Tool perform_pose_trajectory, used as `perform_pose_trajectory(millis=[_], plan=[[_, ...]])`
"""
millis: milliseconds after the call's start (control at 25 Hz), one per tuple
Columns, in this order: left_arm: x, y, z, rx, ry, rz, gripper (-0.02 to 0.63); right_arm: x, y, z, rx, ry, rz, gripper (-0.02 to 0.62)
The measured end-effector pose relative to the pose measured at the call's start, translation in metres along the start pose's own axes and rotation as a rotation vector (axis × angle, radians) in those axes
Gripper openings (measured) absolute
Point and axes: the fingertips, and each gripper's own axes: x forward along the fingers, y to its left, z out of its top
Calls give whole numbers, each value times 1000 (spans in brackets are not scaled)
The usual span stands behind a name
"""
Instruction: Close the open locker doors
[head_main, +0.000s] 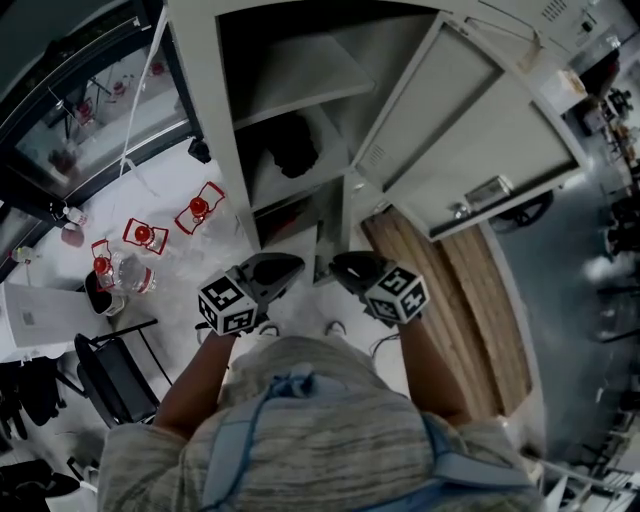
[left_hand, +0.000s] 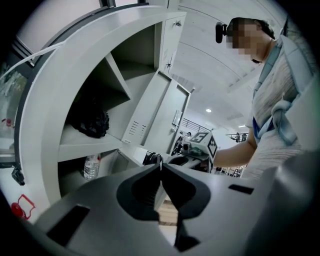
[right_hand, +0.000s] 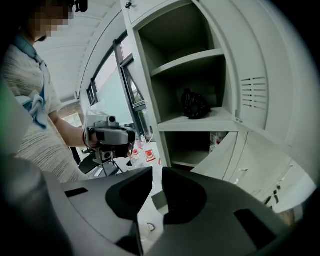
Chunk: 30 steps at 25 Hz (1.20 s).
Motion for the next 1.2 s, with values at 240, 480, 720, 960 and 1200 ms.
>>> perform_pose_trajectory(millis=[240,480,720,960,1200], plan=[[-18,9,-2,-4,3,6,3,-17,-17,16,35,-68,-113,63],[-14,9,-2,0,10,-20,3,-32,-20,2,78,-46,-141,71],[-3,4,-3,8,13,-42,3,-27,-13,-25,116,14,-103,83],[-2,1,-8,1,18,-35,3,-17,-8,-25,165,8,-46,83],[-14,2,-10,-14,12,-2,3,-2,0,-16,187,-2,1,83]])
